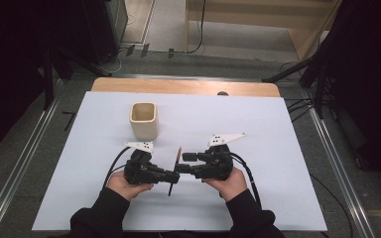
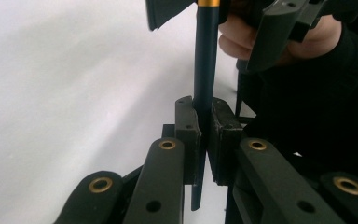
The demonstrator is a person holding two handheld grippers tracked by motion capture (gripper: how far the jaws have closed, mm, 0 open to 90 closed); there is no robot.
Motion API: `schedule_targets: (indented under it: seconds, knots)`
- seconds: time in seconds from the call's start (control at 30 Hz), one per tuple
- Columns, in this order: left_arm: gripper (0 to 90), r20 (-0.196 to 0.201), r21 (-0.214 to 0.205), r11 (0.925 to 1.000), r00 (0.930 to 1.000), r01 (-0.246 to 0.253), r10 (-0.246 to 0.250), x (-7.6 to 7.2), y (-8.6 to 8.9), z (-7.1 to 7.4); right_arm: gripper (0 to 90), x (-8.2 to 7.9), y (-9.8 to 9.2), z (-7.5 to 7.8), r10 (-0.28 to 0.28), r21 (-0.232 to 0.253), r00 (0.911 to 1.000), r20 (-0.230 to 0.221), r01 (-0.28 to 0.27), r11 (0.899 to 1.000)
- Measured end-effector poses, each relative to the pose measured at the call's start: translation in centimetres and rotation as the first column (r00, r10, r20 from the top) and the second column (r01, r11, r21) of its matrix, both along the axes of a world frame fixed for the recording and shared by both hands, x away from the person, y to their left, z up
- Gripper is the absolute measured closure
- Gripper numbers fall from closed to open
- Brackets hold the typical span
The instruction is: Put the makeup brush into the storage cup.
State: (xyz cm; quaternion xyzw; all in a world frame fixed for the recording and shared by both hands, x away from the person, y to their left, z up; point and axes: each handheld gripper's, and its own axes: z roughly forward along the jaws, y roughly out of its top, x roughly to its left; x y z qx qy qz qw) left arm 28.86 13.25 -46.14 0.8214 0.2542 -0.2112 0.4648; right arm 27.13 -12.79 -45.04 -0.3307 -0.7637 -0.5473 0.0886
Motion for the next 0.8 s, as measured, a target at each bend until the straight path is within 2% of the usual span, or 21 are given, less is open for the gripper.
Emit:
schedule_targets:
  seconds: [0.2,0.37,0.57,0.7,0.8]
  knots:
    - [84.3,-0.001,0.017,0.9999,1.0000,-0.001,0.001,0.1,0.3,0.0,39.8,0.0,-0.7,0.1,-0.012,-0.018,0.9997,0.021,0.012,1.000]
    - [84.3,0.003,0.023,0.9997,1.0000,-0.008,0.008,0.2,0.6,0.2,37.2,-0.2,-1.2,0.1,-0.010,-0.077,0.9971,0.076,0.015,0.997]
    - [84.3,0.012,0.023,0.9995,0.9997,-0.020,0.020,0.3,1.1,0.4,34.6,-0.3,-1.6,0.1,-0.007,-0.115,0.9929,0.119,0.021,0.993]
    - [84.3,0.021,0.029,0.9991,0.9994,-0.029,0.029,0.4,1.3,0.5,33.1,-0.4,-1.8,0.0,-0.001,-0.165,0.9896,0.144,0.025,0.986]
    - [84.3,0.022,0.029,0.9989,0.9991,-0.037,0.037,0.4,1.4,0.6,32.3,-0.5,-2.0,-0.1,-0.002,-0.183,0.9871,0.160,0.031,0.983]
